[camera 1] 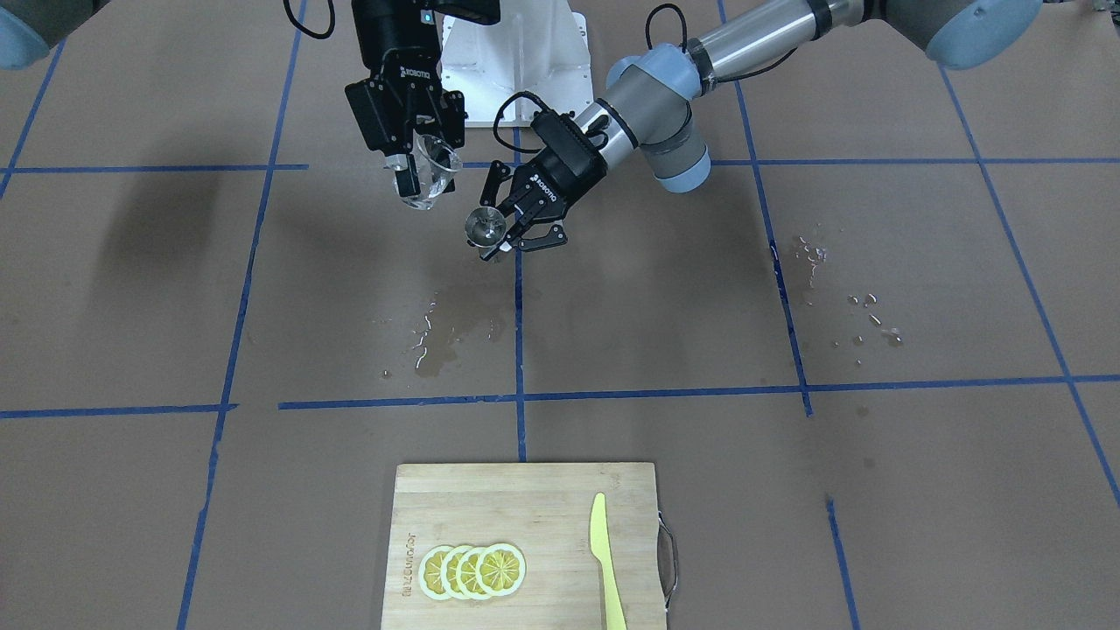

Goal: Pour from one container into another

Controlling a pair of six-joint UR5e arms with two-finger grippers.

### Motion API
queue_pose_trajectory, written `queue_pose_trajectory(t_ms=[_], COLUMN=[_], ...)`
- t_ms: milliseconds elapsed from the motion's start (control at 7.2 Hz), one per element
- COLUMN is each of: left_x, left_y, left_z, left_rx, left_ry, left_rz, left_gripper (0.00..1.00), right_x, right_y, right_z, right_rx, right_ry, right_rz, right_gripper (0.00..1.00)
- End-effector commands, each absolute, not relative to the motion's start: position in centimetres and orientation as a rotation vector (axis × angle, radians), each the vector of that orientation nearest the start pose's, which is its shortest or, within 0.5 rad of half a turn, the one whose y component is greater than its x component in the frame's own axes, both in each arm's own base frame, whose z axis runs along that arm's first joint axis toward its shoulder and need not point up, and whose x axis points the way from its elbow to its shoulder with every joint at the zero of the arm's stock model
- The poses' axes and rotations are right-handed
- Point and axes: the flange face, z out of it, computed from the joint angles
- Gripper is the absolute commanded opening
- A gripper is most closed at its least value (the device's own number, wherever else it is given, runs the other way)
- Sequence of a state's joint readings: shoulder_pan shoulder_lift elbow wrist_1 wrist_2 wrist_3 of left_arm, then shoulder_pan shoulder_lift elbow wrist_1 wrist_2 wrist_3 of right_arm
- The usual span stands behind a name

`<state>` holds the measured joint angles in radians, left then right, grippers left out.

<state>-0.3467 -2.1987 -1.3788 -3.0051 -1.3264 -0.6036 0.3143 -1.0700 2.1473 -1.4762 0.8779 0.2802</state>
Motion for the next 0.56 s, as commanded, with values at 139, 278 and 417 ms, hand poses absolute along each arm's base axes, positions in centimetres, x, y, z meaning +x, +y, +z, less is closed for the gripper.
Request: queue_pose_trajectory(t_ms=[139, 278, 417], left_x=[56.2, 54.4, 53.9], left_y=[-37.8, -37.1, -37.5], left_z=[21.8, 22.9, 23.2], left_rx=[1.303, 1.311, 1.319], left_ry=[1.383, 1.380, 1.367], left_rz=[0.135, 0.111, 0.094], left_gripper=[0.00, 0.00, 0.00], right_x=[-38.9, -37.8, -37.4], right_y=[-34.6, -35.6, -36.0], right_z=[15.1, 16.2, 16.5], right_rx=[1.142, 1.123, 1.111], right_ry=[-0.586, -0.594, -0.608], right_rz=[-0.032, 0.046, 0.098], right_gripper=[0.00, 0.00, 0.00])
